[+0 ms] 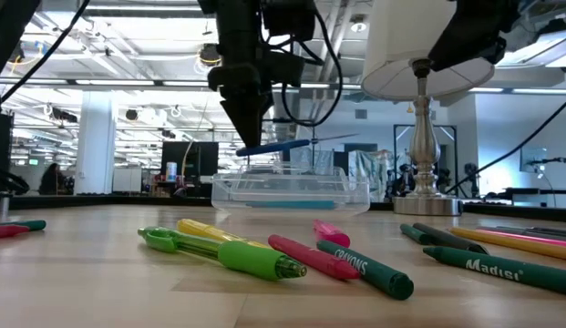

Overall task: Pick & place school supplies into a supply box
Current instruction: Put the blue scissor into the transparent supply box

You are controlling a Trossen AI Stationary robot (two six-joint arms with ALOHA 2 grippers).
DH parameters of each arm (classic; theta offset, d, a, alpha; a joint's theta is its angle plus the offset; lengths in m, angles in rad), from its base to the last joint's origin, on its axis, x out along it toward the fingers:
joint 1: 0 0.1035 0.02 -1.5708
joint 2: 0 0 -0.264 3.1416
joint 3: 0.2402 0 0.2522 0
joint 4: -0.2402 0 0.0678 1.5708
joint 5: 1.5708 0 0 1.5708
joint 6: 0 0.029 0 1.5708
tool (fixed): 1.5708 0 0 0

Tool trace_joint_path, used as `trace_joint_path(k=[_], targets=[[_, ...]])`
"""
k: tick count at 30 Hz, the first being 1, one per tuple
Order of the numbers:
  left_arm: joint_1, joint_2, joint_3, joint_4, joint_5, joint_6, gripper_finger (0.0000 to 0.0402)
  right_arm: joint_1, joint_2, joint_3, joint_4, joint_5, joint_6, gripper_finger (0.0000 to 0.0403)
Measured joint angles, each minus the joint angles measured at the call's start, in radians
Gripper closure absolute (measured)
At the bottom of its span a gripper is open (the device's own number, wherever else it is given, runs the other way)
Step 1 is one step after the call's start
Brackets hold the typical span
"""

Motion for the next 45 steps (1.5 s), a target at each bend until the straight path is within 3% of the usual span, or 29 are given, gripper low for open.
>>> trace_joint_path(k=[24,33,45], targets=[[0.057,0.003,-0.001,-0.004,0.035,0.104,0.0326,0.0,0.009,0.0,0.011,0.025,0.008,0.0285],[0.05,0.005,-0.094,0.039,0.05,0.101,0.0327,0.0,0.009,0.0,0.011,0.025,0.016,0.0285],[0.05,0.005,-0.099,0.06,0.072,0.079,0.0324,0.0,0.009,0.0,0.011,0.051,0.012,0.0285]])
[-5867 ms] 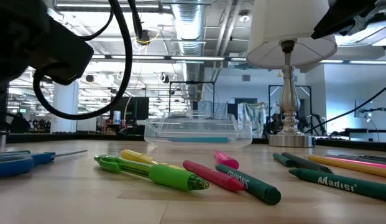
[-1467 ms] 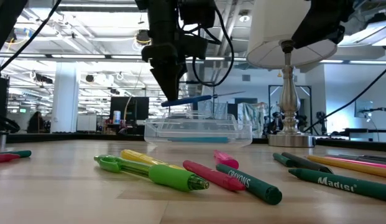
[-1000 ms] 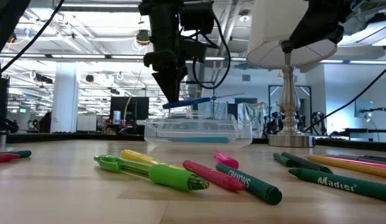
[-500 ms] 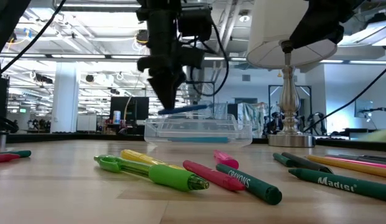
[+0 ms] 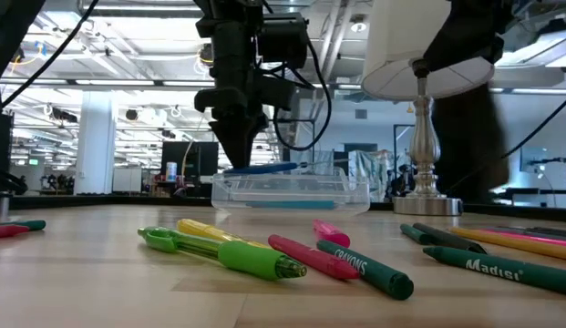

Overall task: Pick & place school supplies into a supply box
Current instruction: Put the blue scissor into the transparent supply box

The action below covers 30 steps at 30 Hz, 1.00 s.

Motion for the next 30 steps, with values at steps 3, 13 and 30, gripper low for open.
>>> trace_joint_path(k=[3,13,30], targets=[[0.0,0.0,0.0,0.02,0.0,0.002,0.0323,0.0,0.0,0.0,0.0,0.002,-0.001,0.0285],[0.001,0.0,0.0,0.029,0.0,0.025,0.0323,0.0,0.002,0.0,0.0,0.007,-0.004,0.0285],[0.001,0.016,-0.049,0.035,0.003,0.02,0.0322,0.0,0.002,0.0,0.0,0.03,0.003,0.0285]])
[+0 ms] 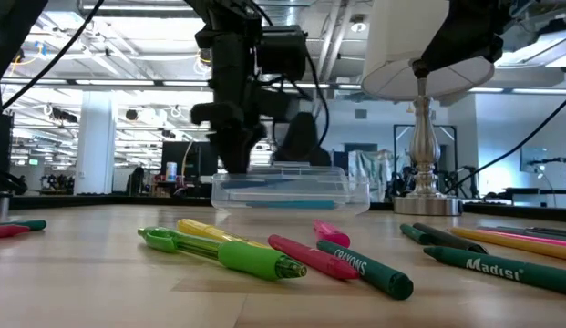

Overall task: Pick & place school supplies into a supply box
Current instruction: Put the blue scissor into the transparent supply box, then put the orange pencil into the transparent supply box

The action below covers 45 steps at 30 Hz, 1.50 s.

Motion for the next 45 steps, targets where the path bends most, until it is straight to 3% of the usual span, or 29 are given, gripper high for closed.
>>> trace_joint_path(k=[12,26,37,45], targets=[[-0.007,-0.001,-0.019,0.02,-0.011,-0.047,0.0314,0.0,0.0,0.0,0.0,0.002,0.0,0.0285],[-0.007,-0.008,-0.016,0.043,-0.012,-0.079,0.0233,0.0,0.0,0.0,0.0,-0.007,0.013,0.0285],[-0.006,-0.076,0.111,0.054,0.096,-0.104,0.0239,0.024,0.079,0.0,-0.038,-0.215,0.315,0.0285],[0.006,-0.16,0.111,0.097,0.102,-0.087,0.0244,0.169,0.25,0.0,-0.038,-0.267,0.64,0.0285]])
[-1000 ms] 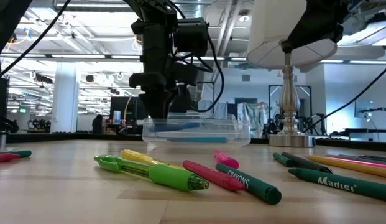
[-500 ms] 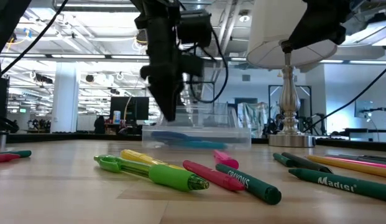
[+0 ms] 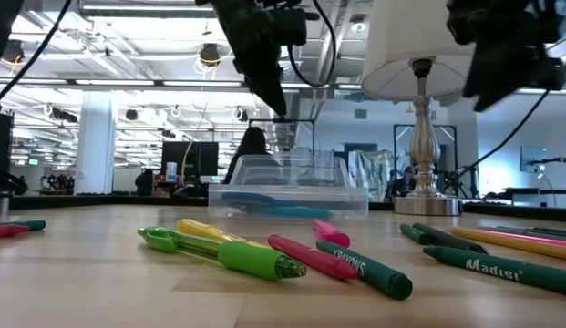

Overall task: Pick & place school supplies into a supply box
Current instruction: Put the orange pencil into the transparent supply box

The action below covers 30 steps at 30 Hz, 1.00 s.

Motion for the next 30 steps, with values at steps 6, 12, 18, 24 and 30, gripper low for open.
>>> trace_joint_path(k=[6,12,18,24,30], targets=[[0.018,-0.016,-0.02,0.011,0.0,0.013,0.0244,0.101,0.093,0.0,-0.011,-0.003,0.316,0.0285],[0.033,-0.016,-0.049,0.011,-0.001,0.018,0.0244,0.178,0.175,0.0,-0.014,-0.041,0.581,0.0285],[0.034,-0.015,-0.049,0.074,-0.002,0.059,0.0245,0.205,0.272,0.0,0.07,-0.094,0.626,0.0285],[0.034,-0.016,-0.049,0.092,-0.001,0.066,0.0245,0.197,0.346,0.0,0.102,-0.174,0.662,0.0285],[0.034,-0.016,-0.049,0.095,0.0,0.079,0.0245,0.197,0.36,0.0,0.105,-0.185,0.681,0.0285]])
